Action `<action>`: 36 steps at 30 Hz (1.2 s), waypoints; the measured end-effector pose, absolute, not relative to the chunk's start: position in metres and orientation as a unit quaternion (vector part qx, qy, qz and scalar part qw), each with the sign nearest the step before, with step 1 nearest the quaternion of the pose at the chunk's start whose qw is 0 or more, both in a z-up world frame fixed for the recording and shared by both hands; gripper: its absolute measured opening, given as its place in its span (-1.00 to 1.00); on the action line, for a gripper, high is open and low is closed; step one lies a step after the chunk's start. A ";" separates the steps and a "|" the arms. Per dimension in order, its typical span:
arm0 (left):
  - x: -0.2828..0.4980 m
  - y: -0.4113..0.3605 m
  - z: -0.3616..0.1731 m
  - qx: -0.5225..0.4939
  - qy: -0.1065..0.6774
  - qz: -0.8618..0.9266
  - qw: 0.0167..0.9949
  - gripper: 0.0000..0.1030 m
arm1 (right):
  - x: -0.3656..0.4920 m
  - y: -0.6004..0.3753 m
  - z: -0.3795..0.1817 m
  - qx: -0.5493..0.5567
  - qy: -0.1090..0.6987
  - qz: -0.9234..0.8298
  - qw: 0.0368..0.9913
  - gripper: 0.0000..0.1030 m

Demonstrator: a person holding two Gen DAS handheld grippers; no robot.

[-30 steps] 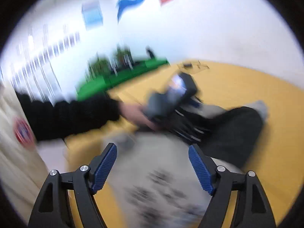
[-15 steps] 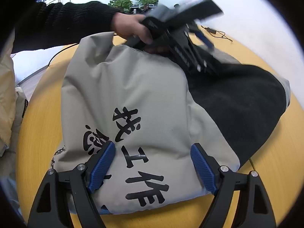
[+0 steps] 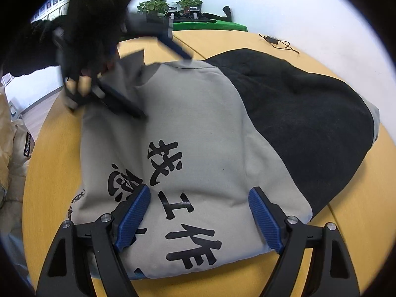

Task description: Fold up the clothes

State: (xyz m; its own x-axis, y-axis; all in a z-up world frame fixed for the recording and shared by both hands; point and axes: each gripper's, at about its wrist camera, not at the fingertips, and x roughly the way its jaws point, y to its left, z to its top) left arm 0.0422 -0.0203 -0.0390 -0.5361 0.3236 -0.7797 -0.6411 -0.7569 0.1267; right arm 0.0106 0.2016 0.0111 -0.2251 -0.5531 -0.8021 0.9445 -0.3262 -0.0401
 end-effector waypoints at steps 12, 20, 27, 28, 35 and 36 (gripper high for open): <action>0.049 -0.046 -0.045 -0.408 0.138 0.864 0.260 1.00 | 0.029 0.208 0.032 0.361 0.263 -0.761 0.471 0.64; 0.044 -0.068 -0.045 -0.432 0.088 0.866 0.235 1.00 | -0.018 0.285 0.076 0.378 0.064 -0.841 0.383 0.67; 0.029 -0.080 -0.052 -0.472 0.023 0.850 0.232 1.00 | -0.049 0.276 0.021 0.497 -0.002 -0.790 0.359 0.67; 0.027 -0.082 -0.053 -0.479 0.015 0.846 0.234 1.00 | -0.051 0.273 0.017 0.498 -0.009 -0.790 0.359 0.67; 0.023 -0.091 -0.056 -0.510 -0.026 0.824 0.247 1.00 | -0.073 0.252 0.014 0.485 -0.024 -0.806 0.338 0.60; 0.022 -0.092 -0.056 -0.514 -0.037 0.820 0.248 0.98 | -0.072 0.245 0.014 0.483 -0.012 -0.810 0.332 0.45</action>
State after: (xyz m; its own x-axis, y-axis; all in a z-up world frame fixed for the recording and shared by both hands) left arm 0.0217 -0.0922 -0.0558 -0.3476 0.4445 -0.8256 -0.3690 -0.8743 -0.3154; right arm -0.0721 0.2451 0.0136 -0.3121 -0.5500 -0.7747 0.5263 -0.7789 0.3410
